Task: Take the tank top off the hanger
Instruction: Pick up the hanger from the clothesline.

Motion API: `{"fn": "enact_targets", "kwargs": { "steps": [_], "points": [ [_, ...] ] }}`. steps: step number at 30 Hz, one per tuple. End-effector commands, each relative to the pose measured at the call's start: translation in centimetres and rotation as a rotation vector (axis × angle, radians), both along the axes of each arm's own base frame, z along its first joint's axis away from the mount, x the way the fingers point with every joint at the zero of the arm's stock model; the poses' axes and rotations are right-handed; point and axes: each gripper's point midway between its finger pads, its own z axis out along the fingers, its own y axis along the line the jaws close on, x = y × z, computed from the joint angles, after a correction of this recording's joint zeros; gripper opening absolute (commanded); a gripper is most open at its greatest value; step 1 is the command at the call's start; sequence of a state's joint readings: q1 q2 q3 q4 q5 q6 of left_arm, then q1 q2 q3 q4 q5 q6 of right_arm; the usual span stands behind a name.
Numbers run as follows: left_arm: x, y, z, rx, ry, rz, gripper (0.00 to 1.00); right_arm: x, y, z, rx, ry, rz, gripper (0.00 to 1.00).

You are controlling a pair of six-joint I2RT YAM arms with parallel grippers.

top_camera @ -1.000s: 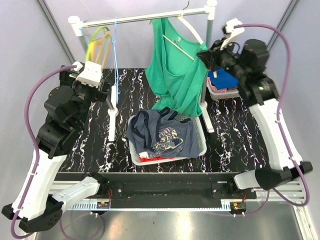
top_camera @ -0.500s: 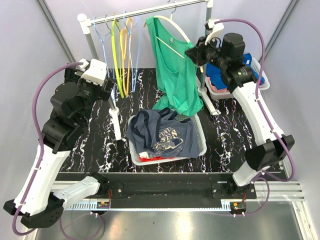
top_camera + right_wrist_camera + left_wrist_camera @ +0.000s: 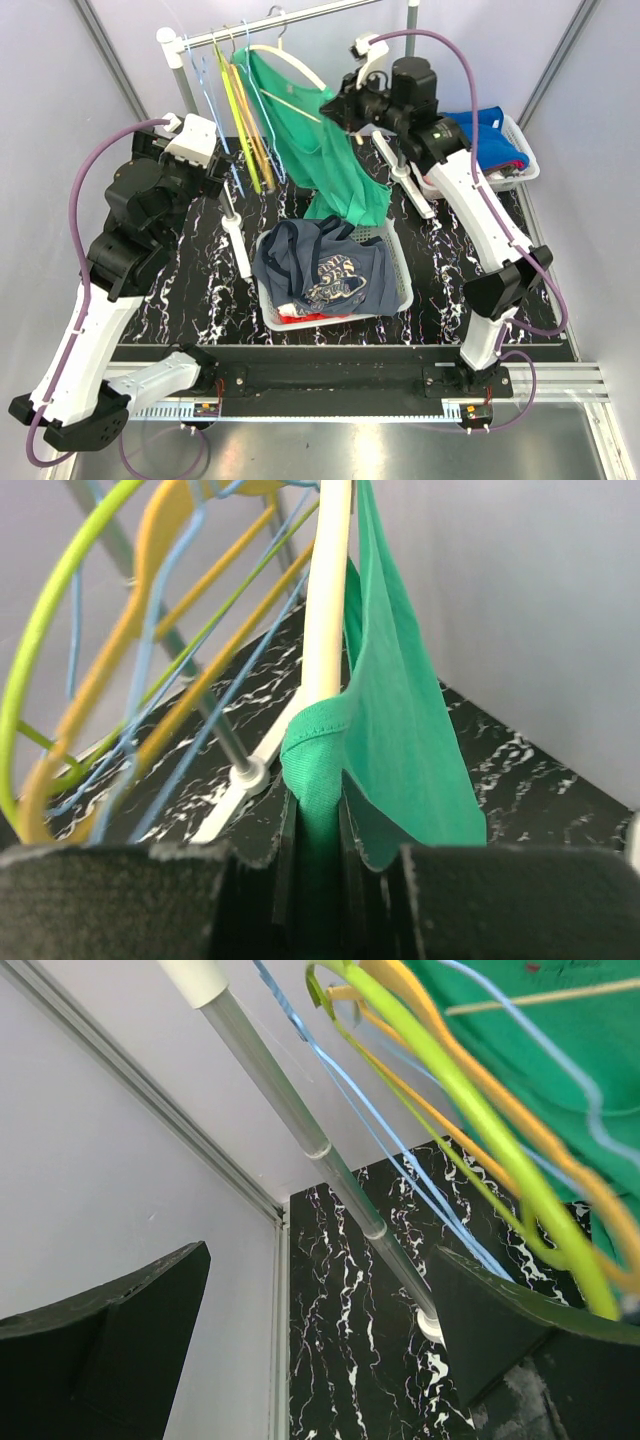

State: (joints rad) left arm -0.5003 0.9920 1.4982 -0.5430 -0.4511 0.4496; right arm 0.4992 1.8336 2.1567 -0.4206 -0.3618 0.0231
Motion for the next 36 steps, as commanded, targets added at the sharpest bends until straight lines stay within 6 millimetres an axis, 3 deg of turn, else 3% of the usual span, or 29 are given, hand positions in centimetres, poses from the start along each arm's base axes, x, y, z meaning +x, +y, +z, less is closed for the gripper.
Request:
{"fn": "enact_targets", "kwargs": {
  "steps": [1, 4, 10, 17, 24, 32, 36],
  "points": [
    [-0.6, 0.2, 2.7, -0.055, -0.075, -0.009, 0.99, -1.2, 0.7, 2.7, 0.032, -0.055, 0.004, 0.0],
    [-0.8, 0.4, 2.6, -0.056, -0.075, -0.008, 0.99, -1.7, -0.4, 3.0, 0.028, -0.077, -0.035, 0.0],
    [-0.8, 0.1, 2.6, -0.065, -0.073, -0.021, 0.99, -2.9, -4.7, 3.0, -0.031, -0.129, -0.155, 0.0],
    [-0.8, -0.1, 2.7, -0.075, -0.062, -0.032, 0.99, -3.9, -10.3, 5.8, -0.002, -0.193, -0.245, 0.0],
    [-0.6, -0.1, 2.5, -0.076, -0.054, -0.035, 0.99, -4.6, -13.0, 7.6, -0.029, -0.252, -0.306, 0.0],
    [-0.5, -0.3, 2.4, -0.078, -0.048, -0.041, 0.99, -7.4, -14.3, 7.8, -0.039, -0.254, -0.307, 0.0],
    [-0.5, -0.3, 2.5, -0.079, -0.052, -0.043, 0.99, -9.3, -15.5, 8.9, -0.029, -0.291, -0.334, 0.0]
  ]
}}
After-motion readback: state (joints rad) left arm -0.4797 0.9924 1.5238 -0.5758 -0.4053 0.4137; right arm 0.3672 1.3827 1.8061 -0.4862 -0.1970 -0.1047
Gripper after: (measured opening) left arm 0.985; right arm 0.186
